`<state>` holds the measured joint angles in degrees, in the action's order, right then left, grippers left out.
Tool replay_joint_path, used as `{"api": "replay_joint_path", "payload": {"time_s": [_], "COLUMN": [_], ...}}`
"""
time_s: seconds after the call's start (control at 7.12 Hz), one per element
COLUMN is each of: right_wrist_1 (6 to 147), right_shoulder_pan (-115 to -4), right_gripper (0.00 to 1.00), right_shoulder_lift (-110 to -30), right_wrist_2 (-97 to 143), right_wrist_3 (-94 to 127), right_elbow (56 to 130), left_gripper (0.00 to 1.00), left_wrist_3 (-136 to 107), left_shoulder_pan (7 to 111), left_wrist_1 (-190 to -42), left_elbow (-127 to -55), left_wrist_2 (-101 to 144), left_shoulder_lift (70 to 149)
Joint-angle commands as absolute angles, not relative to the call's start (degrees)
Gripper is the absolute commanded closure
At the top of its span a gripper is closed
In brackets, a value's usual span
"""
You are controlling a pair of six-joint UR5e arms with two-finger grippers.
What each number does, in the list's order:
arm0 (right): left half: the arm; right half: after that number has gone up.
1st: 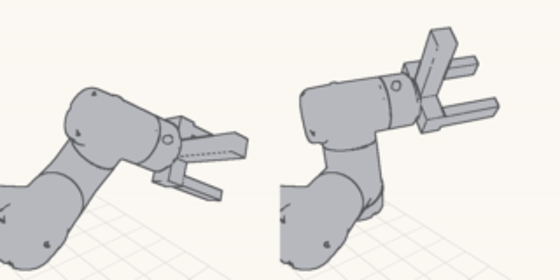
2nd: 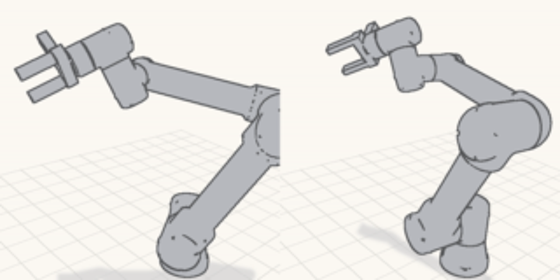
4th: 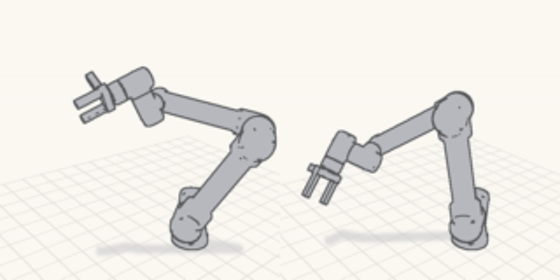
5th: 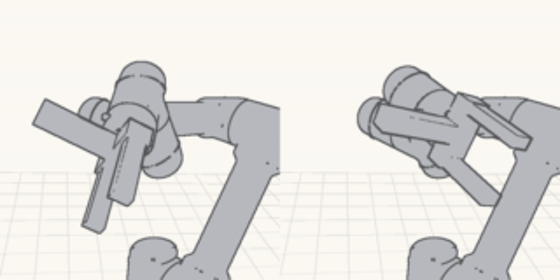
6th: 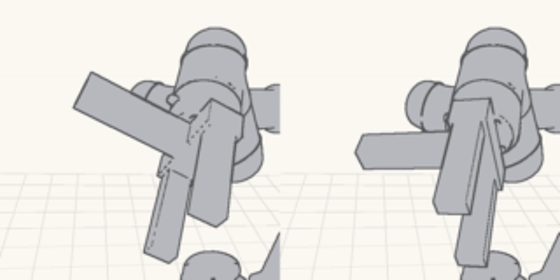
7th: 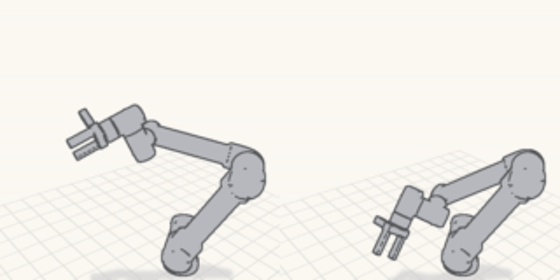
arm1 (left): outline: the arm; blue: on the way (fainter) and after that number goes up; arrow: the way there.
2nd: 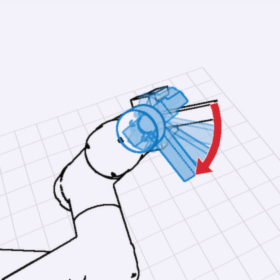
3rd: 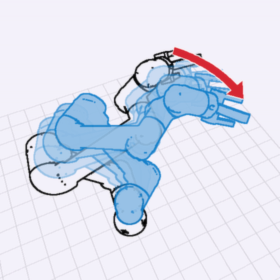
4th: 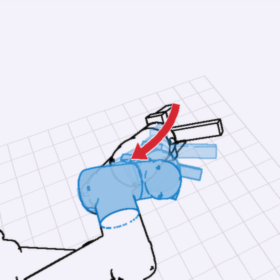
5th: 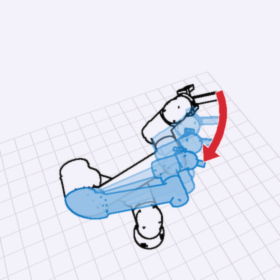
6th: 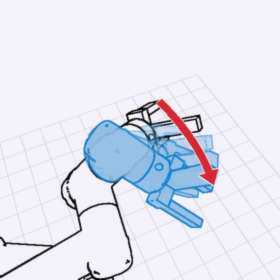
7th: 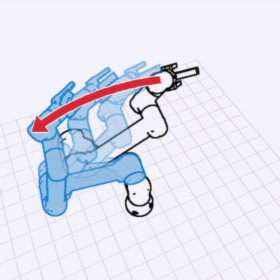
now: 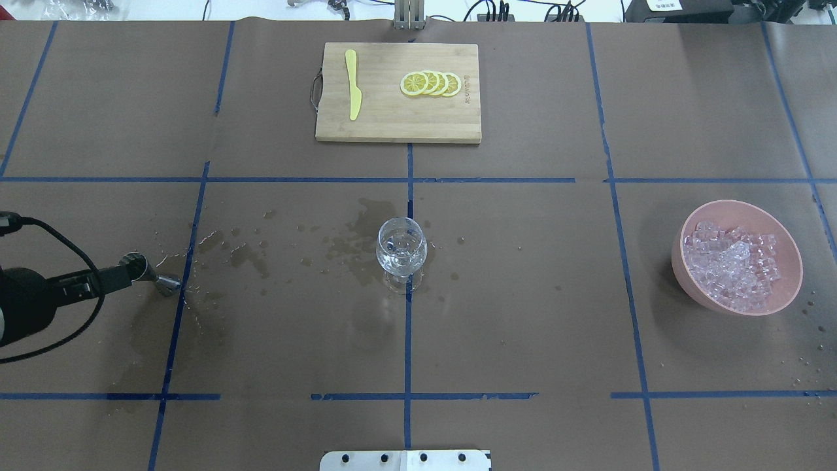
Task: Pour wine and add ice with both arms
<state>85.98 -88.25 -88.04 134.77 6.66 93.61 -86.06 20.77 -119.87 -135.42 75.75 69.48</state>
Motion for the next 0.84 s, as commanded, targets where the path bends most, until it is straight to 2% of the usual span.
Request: {"api": "replay_joint_path", "payload": {"time_s": [0.0,0.42,0.7], "right_wrist_1": [82.35,82.27,82.27], "right_shoulder_pan": [-88.16,-86.48,-86.48], "right_gripper": [0.00,0.00,0.00], "right_shoulder_lift": [-88.42,-87.71,-87.80], "right_wrist_2": [134.65,135.26,137.90], "right_wrist_3": [8.60,11.07,11.25], "right_elbow": [92.73,93.34,93.51], "left_gripper": [0.02,0.02,0.01], "left_wrist_3": [-96.12,-100.35,-108.86], "left_shoulder_pan": [8.31,2.92,-1.74], "left_wrist_1": [-119.10,-113.66,-112.85], "left_elbow": [-135.27,-134.13,-128.16], "left_wrist_2": [59.92,46.35,40.36], "left_shoulder_lift": [66.46,66.18,67.14]}}
